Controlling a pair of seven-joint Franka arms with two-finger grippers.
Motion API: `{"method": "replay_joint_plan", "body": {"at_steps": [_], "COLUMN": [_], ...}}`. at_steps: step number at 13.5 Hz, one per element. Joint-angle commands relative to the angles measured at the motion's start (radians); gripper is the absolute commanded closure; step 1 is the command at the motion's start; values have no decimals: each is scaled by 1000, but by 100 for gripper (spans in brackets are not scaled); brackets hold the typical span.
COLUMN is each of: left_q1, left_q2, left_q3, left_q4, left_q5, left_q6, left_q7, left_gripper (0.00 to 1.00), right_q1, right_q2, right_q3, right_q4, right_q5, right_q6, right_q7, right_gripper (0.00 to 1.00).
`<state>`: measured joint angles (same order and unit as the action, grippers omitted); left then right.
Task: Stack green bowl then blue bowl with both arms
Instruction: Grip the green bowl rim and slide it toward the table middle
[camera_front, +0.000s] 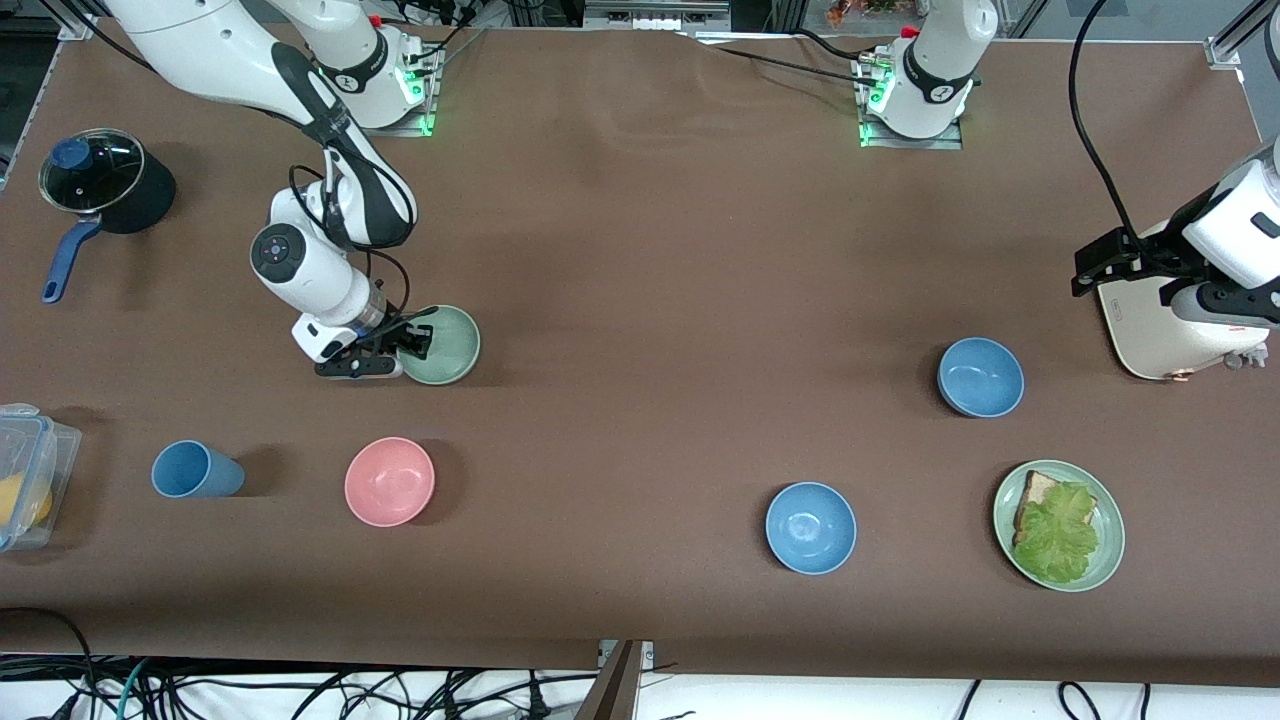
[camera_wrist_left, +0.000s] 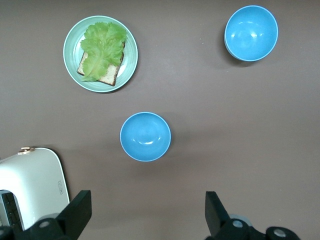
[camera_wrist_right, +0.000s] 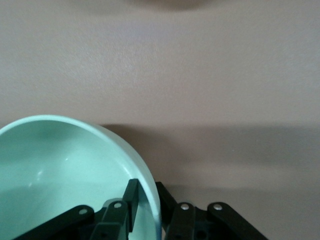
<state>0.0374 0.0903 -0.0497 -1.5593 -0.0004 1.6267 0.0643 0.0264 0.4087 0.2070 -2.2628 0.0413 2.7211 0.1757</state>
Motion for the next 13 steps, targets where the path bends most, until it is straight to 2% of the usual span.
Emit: {"method": "replay_joint_plan", "body": {"at_steps": [1, 5, 8, 10, 11, 13], "left_q1": [1, 1, 1, 1, 1, 2], "left_q2": [14, 14, 14, 14, 14, 14], "left_q3": [1, -1, -1, -1, -1, -1], "left_q4": [35, 35, 35, 35, 35, 35], "left_q5": [-13, -13, -13, -15, -13, -15], "left_q6": [-25, -25, -25, -25, -25, -25], "left_q7": [-1, -1, -1, -1, -1, -1], "left_gripper": [0, 0, 0, 0, 0, 0], "right_q1": [3, 3, 3, 4, 26, 113], "right_q2": [15, 4, -51, -57, -50, -30], "right_q3": [-1, 2, 47, 107, 135, 135], "right_q4": [-7, -6, 15, 52, 78, 127], "right_q5": [3, 3, 2, -3, -1, -3], "right_q6": [6, -1, -84, -101, -106, -107], "right_q7": [21, 19, 24, 92, 125, 239], "right_gripper": [100, 100, 100, 100, 100, 100]}}
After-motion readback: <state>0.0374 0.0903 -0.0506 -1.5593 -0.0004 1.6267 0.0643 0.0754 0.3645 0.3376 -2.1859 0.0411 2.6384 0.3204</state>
